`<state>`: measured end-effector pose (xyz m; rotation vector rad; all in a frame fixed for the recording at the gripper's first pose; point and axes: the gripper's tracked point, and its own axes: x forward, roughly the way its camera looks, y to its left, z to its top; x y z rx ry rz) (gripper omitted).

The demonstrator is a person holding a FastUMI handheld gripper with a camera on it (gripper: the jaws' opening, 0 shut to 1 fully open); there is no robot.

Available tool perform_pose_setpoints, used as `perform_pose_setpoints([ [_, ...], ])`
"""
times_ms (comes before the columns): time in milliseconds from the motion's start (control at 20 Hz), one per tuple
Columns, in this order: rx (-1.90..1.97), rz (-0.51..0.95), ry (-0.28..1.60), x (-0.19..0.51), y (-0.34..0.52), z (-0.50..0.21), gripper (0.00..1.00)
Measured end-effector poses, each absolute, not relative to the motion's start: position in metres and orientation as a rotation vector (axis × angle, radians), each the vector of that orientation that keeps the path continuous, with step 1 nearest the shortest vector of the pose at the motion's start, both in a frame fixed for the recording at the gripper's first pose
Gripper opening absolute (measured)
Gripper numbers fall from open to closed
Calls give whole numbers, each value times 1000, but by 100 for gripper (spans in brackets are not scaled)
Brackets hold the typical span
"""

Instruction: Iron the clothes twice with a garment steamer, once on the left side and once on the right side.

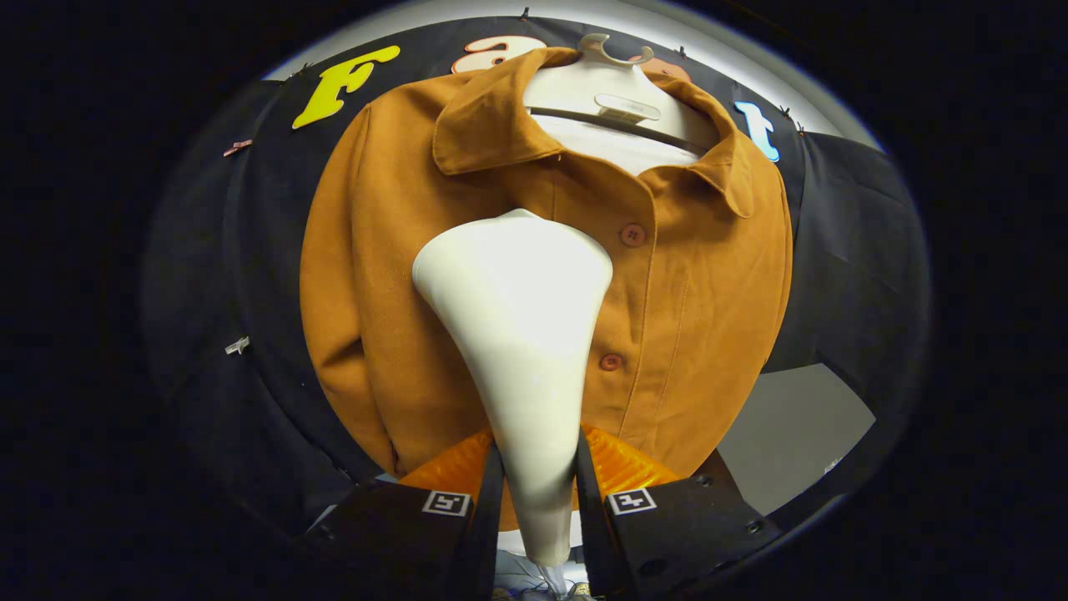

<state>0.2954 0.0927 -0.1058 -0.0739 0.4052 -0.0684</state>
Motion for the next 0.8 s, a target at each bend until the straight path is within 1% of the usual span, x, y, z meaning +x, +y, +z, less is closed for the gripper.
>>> perform_pose_setpoints([
  [800, -90, -84, 560, 298, 97, -177, 45],
])
